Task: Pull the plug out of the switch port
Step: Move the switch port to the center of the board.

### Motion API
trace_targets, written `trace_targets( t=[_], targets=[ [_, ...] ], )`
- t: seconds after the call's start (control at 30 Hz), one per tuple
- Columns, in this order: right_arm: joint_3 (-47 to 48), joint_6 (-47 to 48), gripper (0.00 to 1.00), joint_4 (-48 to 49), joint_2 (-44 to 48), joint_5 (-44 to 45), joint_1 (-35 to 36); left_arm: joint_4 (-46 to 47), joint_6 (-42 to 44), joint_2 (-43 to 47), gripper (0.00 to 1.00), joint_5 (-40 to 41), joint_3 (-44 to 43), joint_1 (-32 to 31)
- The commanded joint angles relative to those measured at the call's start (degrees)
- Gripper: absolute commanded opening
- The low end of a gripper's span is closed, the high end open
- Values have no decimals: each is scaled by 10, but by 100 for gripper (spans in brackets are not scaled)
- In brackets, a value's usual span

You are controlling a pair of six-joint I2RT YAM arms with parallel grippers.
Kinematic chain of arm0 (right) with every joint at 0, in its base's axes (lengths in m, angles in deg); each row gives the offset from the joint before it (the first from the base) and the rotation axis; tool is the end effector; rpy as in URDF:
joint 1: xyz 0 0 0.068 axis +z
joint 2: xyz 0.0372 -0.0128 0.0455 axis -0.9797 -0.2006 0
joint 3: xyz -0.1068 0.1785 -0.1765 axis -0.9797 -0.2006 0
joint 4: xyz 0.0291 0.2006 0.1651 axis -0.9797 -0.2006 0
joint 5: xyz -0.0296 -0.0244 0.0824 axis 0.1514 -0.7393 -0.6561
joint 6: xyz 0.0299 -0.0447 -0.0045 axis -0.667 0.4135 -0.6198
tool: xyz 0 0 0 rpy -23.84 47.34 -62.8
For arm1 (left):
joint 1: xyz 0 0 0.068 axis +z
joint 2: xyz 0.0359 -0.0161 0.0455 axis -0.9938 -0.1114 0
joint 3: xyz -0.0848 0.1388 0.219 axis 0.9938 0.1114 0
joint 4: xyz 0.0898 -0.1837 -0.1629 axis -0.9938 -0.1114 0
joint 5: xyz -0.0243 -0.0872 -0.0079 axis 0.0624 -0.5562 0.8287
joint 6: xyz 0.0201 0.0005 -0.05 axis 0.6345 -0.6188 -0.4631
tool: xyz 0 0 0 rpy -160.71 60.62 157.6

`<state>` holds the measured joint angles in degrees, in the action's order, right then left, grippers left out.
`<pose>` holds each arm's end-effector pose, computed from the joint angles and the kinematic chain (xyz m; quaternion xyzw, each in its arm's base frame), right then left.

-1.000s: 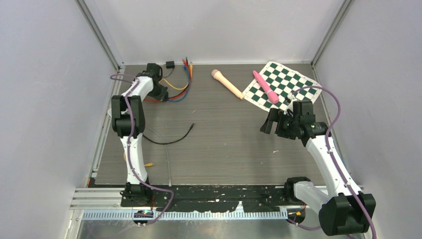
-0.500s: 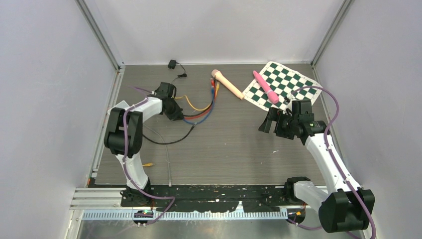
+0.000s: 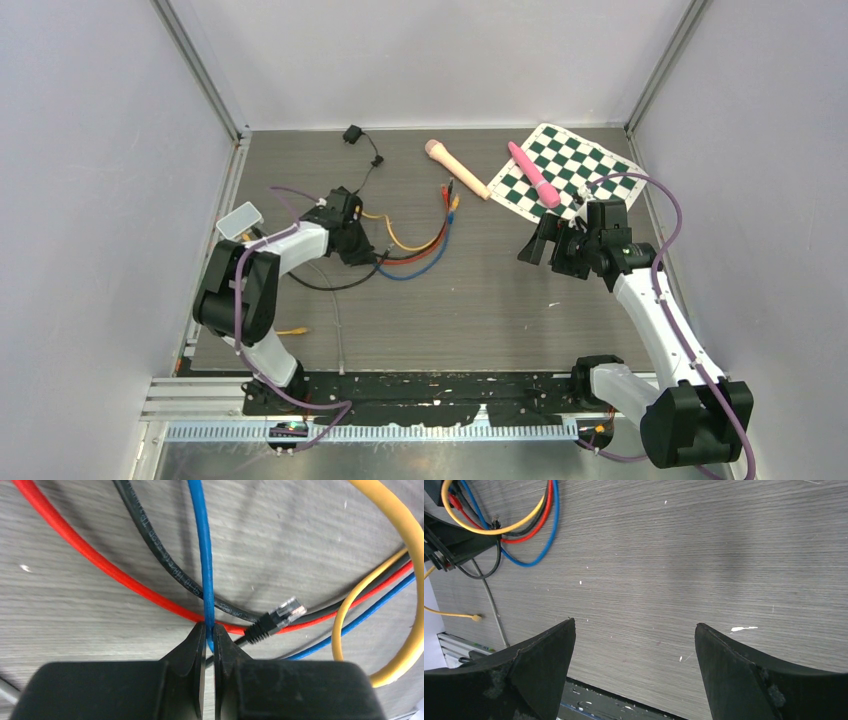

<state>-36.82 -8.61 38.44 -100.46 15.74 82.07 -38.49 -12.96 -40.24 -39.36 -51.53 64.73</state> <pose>0.2024 0.0244 0.2643 0.0873 0.9239 0.2252 0.2967 0.3040 -0.1073 0.1579 -0.2017 0.9465 -0.1673 0.1885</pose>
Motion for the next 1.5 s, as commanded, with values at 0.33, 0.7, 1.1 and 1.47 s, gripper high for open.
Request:
trace_targets(
  t=[0.33,0.7,1.1,1.47],
  targets=[
    [-15,-25,95,42,-1,-22,2,22,69,67,13,-47,45,-101],
    [-12,-30,97,78,-30,-34,31,11,77,133,52,-26,85,-153],
    [41,-50,100,103,-130,7,144,-43,110,211,60,38,132,-154],
    [52,-49,100,106,-156,1,152,57,168,188,64,-59,133,-154]
  ],
)
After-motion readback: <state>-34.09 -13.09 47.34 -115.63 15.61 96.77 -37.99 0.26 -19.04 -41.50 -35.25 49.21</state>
